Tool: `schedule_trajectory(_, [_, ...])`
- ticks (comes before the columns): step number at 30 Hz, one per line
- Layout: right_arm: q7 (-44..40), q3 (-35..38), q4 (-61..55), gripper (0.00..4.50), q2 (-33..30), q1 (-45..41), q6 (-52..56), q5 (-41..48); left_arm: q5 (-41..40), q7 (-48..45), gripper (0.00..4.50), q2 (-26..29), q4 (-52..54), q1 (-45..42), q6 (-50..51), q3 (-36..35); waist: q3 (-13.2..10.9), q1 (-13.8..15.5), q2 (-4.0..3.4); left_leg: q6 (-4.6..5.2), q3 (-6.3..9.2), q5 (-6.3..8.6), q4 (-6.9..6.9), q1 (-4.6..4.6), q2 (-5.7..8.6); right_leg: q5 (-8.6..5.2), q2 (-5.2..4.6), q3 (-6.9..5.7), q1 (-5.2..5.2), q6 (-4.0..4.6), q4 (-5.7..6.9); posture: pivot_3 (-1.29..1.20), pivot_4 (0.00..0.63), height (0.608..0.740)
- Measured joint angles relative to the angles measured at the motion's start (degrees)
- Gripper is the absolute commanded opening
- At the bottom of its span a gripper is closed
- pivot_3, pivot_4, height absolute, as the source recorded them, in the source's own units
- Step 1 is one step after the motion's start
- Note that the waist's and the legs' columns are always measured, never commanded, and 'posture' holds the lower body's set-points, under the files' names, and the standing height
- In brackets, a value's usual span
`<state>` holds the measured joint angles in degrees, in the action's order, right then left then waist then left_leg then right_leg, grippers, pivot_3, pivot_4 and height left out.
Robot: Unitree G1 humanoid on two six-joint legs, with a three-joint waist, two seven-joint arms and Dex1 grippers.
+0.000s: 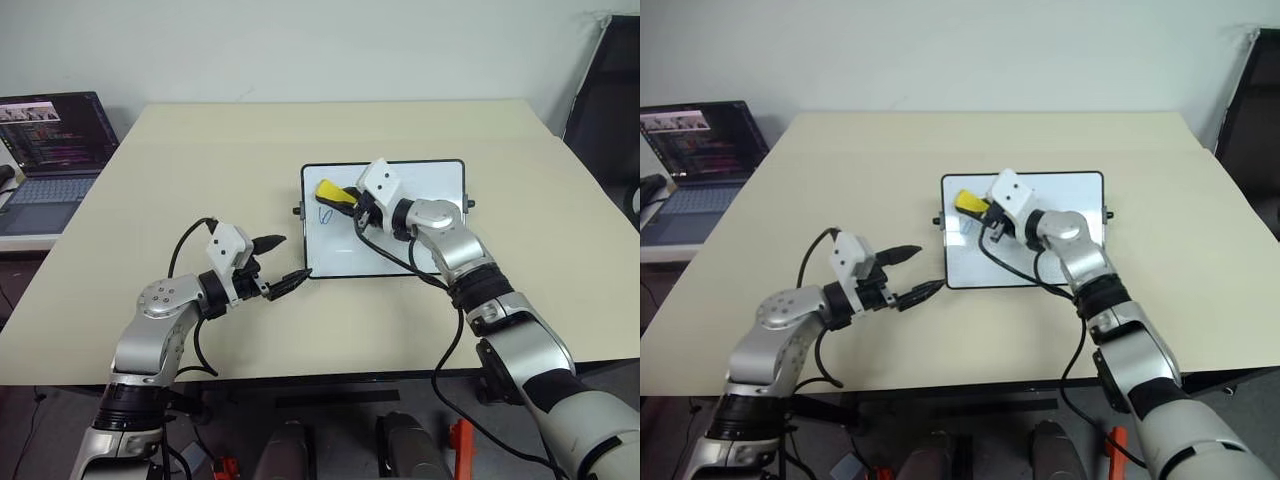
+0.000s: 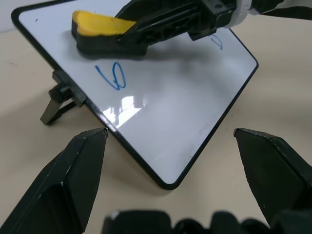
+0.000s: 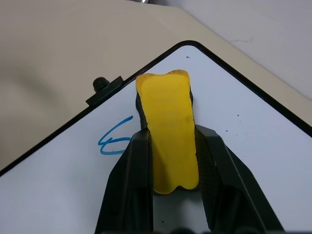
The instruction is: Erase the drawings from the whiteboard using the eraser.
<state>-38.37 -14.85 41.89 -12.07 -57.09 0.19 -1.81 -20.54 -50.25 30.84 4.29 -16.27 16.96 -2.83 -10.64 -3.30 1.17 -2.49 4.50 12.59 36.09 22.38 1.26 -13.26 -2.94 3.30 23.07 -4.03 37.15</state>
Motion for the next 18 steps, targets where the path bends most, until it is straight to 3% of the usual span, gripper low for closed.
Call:
schedule_trajectory(4, [-1.4,-2.7,0.3,0.86,0.3,0.5,-1.0,-3.2,0.0,0.1,4.5,0.1,0.0,0.0,0.2,0.0,0.0,-0.1,0.01,0.08,-0.01,-0.07,0.01,-0.14,-0.06,-0.02,0.09,0.04,-0.04,-0.05,0.07,0.0,0.15,0.74])
schedule_trajectory(9, [-5.5,-6.6,-2.7,0.86,0.3,4.2,-1.0,-5.5,-0.4,0.1,4.5,0.3,0.0,0.0,0.3,0.0,0.0,-0.1,0.02,0.07,0.03,-0.06,-0.04,-0.91,-0.13,-0.3,0.15,0.01,-0.86,0.24,-0.05,0.0,0.15,0.74])
schedule_trajectory(18, [-9.2,-6.2,-6.3,0.86,0.2,6.8,1.5,-4.8,-0.8,-0.3,4.5,0.5,0.0,-0.6,0.3,0.0,0.0,0.0,0.02,0.08,0.05,-0.07,-0.03,-0.92,-0.12,-0.3,0.15,0.02,-0.87,0.25,-0.04,0.0,0.15,0.74])
